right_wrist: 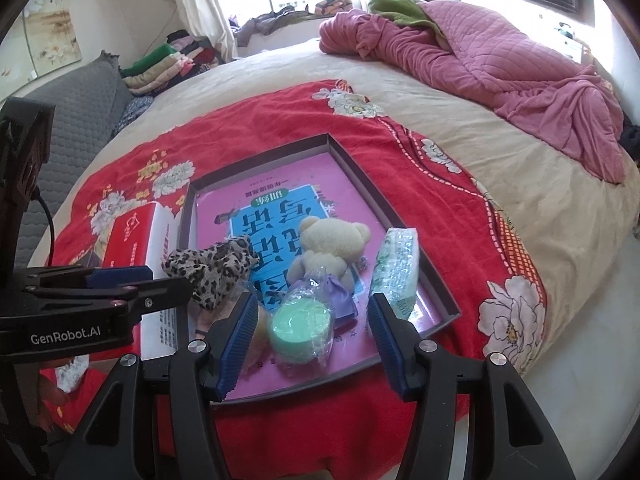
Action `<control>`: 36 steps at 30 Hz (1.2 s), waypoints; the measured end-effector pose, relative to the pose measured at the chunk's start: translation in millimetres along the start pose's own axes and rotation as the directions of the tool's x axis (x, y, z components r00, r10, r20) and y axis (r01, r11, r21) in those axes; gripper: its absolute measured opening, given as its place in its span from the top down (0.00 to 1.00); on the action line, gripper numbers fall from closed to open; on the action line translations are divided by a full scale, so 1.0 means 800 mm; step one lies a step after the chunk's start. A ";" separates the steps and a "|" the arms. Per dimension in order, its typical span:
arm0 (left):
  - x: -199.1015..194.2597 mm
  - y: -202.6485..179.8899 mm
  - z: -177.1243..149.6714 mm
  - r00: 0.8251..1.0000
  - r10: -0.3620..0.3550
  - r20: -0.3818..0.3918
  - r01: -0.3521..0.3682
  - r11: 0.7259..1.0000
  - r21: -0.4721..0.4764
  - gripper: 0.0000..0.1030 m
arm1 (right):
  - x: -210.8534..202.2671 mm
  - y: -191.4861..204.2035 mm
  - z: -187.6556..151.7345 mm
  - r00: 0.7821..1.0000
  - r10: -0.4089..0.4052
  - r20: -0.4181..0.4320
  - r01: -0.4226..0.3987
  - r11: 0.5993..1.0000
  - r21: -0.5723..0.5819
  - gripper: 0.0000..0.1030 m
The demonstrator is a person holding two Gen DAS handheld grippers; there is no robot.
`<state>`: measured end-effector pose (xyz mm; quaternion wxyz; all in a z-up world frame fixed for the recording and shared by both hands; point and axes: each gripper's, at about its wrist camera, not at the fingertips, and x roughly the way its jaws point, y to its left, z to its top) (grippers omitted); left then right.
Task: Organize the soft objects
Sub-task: 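Lower the scrunchie and green sponge onto the pink book and open both tools, then move both tools back toward the remaining pile of items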
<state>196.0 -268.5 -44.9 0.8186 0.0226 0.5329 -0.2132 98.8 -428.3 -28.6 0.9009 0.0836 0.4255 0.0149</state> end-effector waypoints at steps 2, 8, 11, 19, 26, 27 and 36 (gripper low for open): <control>-0.006 0.000 -0.001 1.000 0.006 0.008 -0.006 1.000 -0.002 0.41 | -0.004 -0.001 0.000 1.000 -0.005 0.006 0.005 1.000 0.002 0.43; -0.024 0.002 -0.004 0.999 0.007 0.036 -0.007 1.000 -0.010 0.37 | -0.014 0.001 0.001 1.000 -0.017 0.018 0.017 1.000 0.005 0.34; -0.035 0.001 -0.005 0.999 0.009 0.050 -0.009 1.000 -0.007 0.36 | -0.018 0.003 0.003 0.999 -0.029 0.022 0.029 1.000 0.006 0.34; -0.063 -0.003 -0.010 0.996 0.010 0.092 -0.010 1.000 0.004 0.22 | -0.035 0.005 0.007 0.998 -0.041 0.045 0.040 0.999 0.024 0.29; -0.090 -0.006 -0.015 0.988 0.038 0.153 -0.038 0.999 0.002 0.13 | -0.051 0.007 0.010 0.995 -0.061 0.074 0.059 0.998 0.028 0.28; -0.093 -0.006 -0.016 0.988 0.037 0.153 -0.037 0.999 -0.001 0.13 | -0.053 0.007 0.010 0.995 -0.065 0.077 0.063 0.998 0.030 0.28; -0.113 -0.004 -0.028 0.985 0.032 0.172 -0.029 0.999 -0.018 0.13 | -0.075 0.011 0.014 0.991 -0.087 0.105 0.085 0.996 0.022 0.28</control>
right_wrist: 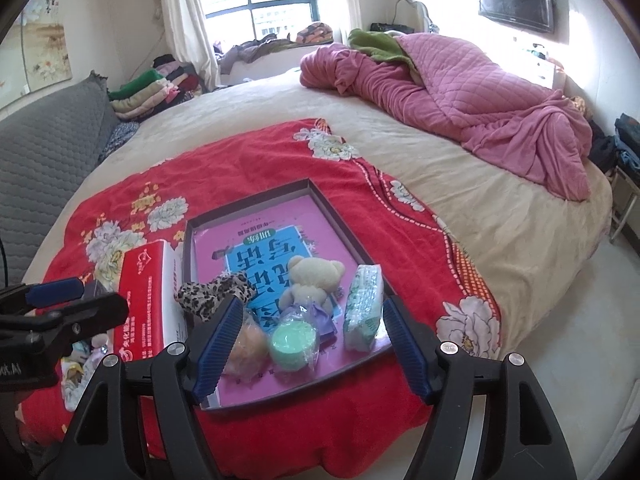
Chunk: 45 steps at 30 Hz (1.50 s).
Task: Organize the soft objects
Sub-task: 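Move both tools back toward the remaining pile of items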
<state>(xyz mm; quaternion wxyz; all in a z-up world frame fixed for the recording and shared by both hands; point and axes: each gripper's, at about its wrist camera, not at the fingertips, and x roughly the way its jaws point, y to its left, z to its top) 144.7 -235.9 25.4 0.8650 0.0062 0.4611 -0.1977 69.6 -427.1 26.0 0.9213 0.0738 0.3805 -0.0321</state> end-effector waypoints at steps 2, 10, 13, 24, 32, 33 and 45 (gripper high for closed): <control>-0.003 -0.001 -0.003 1.000 0.003 -0.001 -0.003 1.000 0.004 0.13 | -0.004 0.001 0.001 1.000 -0.003 0.005 0.003 1.000 -0.004 0.28; -0.010 -0.001 -0.021 0.999 0.044 -0.007 -0.044 0.999 0.031 0.13 | -0.014 0.000 0.001 1.000 -0.017 0.003 0.017 0.999 0.029 0.28; -0.017 -0.004 -0.029 0.998 0.067 0.001 -0.067 0.997 0.050 0.13 | -0.020 0.001 0.001 0.999 -0.034 0.009 0.034 0.999 0.031 0.28; -0.046 0.019 -0.047 0.995 0.095 0.009 -0.095 0.995 0.034 0.13 | -0.046 0.029 0.004 1.000 -0.029 0.009 0.028 1.000 0.013 0.28; -0.077 0.048 -0.060 0.991 0.131 0.023 -0.131 0.991 0.006 0.13 | -0.055 0.064 0.003 1.000 -0.015 0.005 0.015 0.999 -0.039 0.28; -0.080 0.051 -0.062 0.991 0.133 0.024 -0.133 0.991 0.005 0.13 | -0.057 0.071 0.003 1.000 -0.015 0.004 0.015 0.999 -0.048 0.28; -0.120 0.099 -0.075 0.981 0.193 0.031 -0.191 0.981 -0.039 0.13 | -0.071 0.113 0.008 0.999 0.044 0.007 -0.044 0.996 -0.080 0.27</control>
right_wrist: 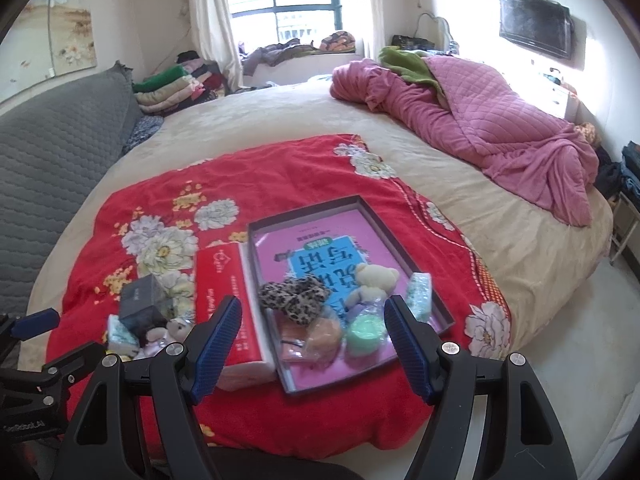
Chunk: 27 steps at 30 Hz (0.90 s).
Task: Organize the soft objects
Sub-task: 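Move both tools back toward the remaining pile of items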
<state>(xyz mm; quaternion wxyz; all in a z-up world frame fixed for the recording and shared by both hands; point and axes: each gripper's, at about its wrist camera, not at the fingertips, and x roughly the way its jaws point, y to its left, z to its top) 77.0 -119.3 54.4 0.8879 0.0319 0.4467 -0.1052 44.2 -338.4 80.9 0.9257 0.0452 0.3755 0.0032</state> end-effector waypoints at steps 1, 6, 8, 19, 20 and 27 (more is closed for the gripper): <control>-0.001 0.004 -0.002 1.000 0.008 -0.002 -0.008 1.000 -0.005 0.13 | 0.000 0.006 0.000 1.000 0.014 -0.005 -0.014 1.000 -0.009 0.27; -0.003 0.031 -0.015 0.999 0.037 -0.015 -0.037 0.999 -0.035 0.13 | 0.001 0.038 -0.005 0.998 0.054 -0.016 -0.055 0.997 -0.061 0.27; -0.002 0.039 -0.020 0.999 0.047 -0.022 -0.048 0.998 -0.046 0.13 | 0.004 0.048 -0.007 0.998 0.064 -0.020 -0.065 0.995 -0.080 0.27; 0.005 0.103 -0.046 0.997 0.064 -0.051 -0.071 0.986 -0.150 0.13 | 0.020 0.117 -0.020 0.990 0.130 -0.059 -0.139 0.970 -0.198 0.27; 0.005 0.109 -0.047 0.996 0.066 -0.052 -0.074 0.985 -0.159 0.13 | 0.021 0.122 -0.022 0.989 0.135 -0.063 -0.145 0.967 -0.208 0.27; 0.005 0.162 -0.057 0.992 0.111 -0.061 -0.122 0.968 -0.219 0.13 | 0.033 0.155 -0.035 0.983 0.160 -0.093 -0.180 0.947 -0.267 0.27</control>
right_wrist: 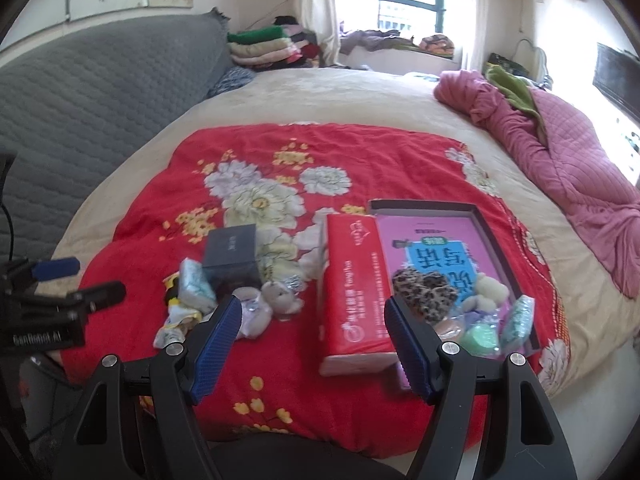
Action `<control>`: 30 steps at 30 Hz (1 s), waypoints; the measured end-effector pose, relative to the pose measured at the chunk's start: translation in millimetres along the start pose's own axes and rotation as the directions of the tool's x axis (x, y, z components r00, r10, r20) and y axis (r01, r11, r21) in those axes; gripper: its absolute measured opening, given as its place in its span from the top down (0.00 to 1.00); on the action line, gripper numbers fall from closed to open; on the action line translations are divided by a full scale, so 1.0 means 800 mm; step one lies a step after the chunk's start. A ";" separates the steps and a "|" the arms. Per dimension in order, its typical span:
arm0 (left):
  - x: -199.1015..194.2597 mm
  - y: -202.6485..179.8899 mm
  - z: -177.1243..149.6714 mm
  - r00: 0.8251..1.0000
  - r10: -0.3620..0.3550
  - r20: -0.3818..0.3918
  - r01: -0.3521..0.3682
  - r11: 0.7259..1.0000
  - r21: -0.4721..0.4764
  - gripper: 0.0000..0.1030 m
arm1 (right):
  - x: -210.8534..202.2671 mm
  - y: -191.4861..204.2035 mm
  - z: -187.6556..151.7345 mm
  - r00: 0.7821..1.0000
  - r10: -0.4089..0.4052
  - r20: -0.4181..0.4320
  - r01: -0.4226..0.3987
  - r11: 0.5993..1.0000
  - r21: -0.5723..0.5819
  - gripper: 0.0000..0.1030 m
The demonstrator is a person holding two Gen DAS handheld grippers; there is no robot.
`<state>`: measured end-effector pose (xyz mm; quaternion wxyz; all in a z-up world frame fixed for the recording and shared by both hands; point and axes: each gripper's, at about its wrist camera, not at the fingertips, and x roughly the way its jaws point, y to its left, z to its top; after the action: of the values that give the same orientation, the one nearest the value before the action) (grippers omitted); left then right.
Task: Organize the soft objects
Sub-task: 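Move both tools back toward the remaining pile of items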
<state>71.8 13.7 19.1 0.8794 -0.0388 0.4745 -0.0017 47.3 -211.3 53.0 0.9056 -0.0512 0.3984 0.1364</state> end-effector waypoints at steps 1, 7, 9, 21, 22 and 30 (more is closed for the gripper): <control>0.001 0.004 -0.001 1.000 0.002 -0.002 -0.002 1.000 -0.007 0.13 | 0.003 0.003 0.000 1.000 0.002 -0.004 -0.002 1.000 -0.006 0.27; 0.012 0.035 -0.009 1.000 0.022 -0.022 -0.023 0.998 -0.053 0.13 | 0.013 0.019 -0.005 1.000 0.023 -0.022 -0.023 0.999 -0.037 0.27; 0.017 0.045 -0.013 0.999 0.025 -0.031 -0.027 0.997 -0.068 0.13 | 0.017 0.024 -0.008 0.999 0.027 -0.030 -0.028 0.998 -0.048 0.27; 0.051 0.069 -0.035 0.996 0.014 -0.091 -0.025 0.992 -0.120 0.13 | 0.046 0.063 -0.020 0.995 0.073 -0.071 -0.080 0.991 -0.108 0.27; 0.055 0.070 -0.036 0.995 0.012 -0.096 -0.024 0.992 -0.124 0.13 | 0.049 0.067 -0.021 0.994 0.083 -0.073 -0.091 0.990 -0.112 0.27; 0.092 0.082 -0.032 0.991 -0.007 -0.133 -0.014 0.988 -0.155 0.13 | 0.085 0.103 -0.020 0.988 0.124 -0.087 -0.137 0.978 -0.157 0.27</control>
<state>88.5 74.1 -61.2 0.8401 -0.1060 0.5308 0.0344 56.2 -121.6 -6.8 0.8715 -0.1039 0.4228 0.2256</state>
